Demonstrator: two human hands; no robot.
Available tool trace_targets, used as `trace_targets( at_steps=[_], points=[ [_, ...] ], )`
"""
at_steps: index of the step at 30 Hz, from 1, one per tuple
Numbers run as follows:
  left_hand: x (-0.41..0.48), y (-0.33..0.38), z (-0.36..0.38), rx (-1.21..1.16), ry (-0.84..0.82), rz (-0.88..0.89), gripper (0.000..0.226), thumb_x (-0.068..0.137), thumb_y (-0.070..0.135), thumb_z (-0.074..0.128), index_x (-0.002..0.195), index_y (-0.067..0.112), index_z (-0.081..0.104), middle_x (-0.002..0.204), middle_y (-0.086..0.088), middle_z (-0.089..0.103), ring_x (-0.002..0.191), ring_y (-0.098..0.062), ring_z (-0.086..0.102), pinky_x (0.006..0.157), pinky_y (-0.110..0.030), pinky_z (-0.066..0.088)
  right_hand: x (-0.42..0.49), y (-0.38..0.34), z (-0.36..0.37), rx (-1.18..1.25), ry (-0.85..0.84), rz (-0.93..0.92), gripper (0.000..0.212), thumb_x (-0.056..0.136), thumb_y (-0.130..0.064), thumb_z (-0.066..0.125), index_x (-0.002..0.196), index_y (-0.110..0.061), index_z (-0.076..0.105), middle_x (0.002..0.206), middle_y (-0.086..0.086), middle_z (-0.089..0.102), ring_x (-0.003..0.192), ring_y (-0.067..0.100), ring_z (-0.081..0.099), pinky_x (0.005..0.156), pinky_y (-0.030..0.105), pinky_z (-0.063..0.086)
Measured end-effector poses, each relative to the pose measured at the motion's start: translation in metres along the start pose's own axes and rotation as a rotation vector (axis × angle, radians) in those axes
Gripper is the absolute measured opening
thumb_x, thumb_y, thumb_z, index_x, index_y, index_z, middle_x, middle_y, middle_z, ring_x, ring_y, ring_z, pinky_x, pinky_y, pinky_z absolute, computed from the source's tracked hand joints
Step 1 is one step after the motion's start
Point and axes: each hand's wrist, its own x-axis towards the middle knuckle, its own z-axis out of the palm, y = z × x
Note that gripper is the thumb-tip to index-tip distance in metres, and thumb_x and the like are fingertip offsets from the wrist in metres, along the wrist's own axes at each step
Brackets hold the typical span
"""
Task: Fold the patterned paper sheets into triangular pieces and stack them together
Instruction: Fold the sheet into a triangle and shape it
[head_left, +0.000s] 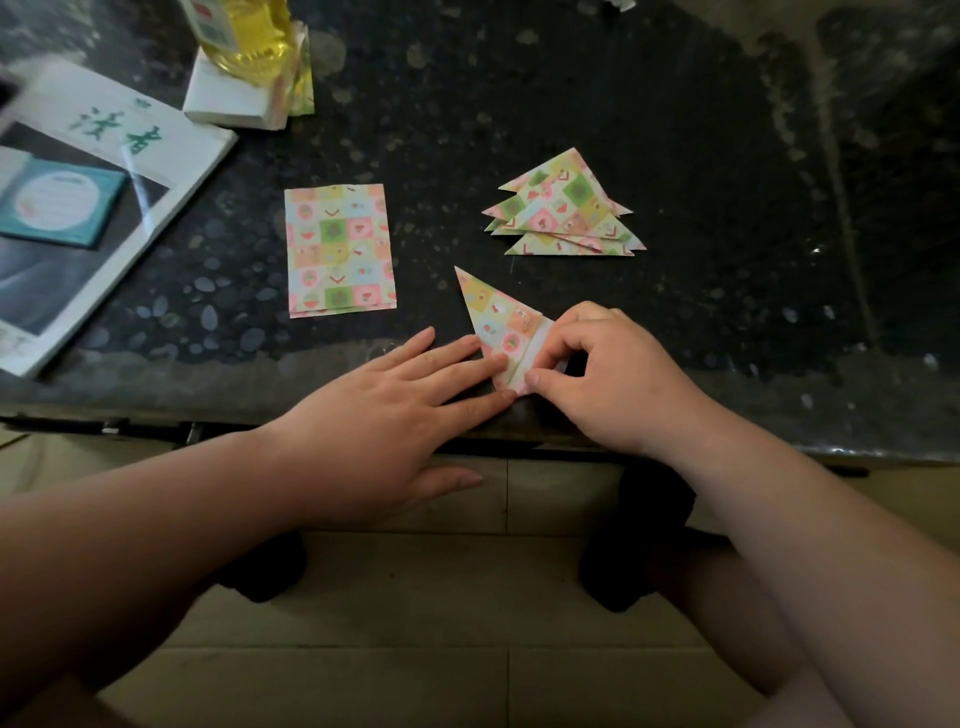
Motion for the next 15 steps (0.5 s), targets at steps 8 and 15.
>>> trace_targets(
  at_steps=[8, 15],
  points=[
    [0.001, 0.000, 0.002, 0.021, -0.003, -0.001, 0.075, 0.100, 0.070, 0.026, 0.162, 0.028, 0.026, 0.168, -0.002, 0.024, 0.158, -0.023, 0.012, 0.127, -0.049, 0.015, 0.000, 0.003, -0.006, -0.008, -0.032, -0.012, 0.022, 0.089, -0.027, 0.077, 0.071, -0.033, 0.065, 0.108, -0.017, 0.055, 0.107, 0.006, 0.046, 0.076, 0.006, 0.031],
    [0.001, -0.001, 0.004, 0.018, -0.012, 0.003, 0.076, 0.100, 0.071, 0.025, 0.163, 0.029, 0.019, 0.170, 0.001, 0.017, 0.158, -0.021, 0.007, 0.128, -0.048, 0.012, 0.000, -0.005, 0.003, -0.047, 0.012, 0.024, 0.020, 0.095, -0.029, 0.070, 0.075, -0.031, 0.066, 0.112, -0.013, 0.052, 0.115, 0.013, 0.044, 0.093, 0.026, 0.039]
  ],
)
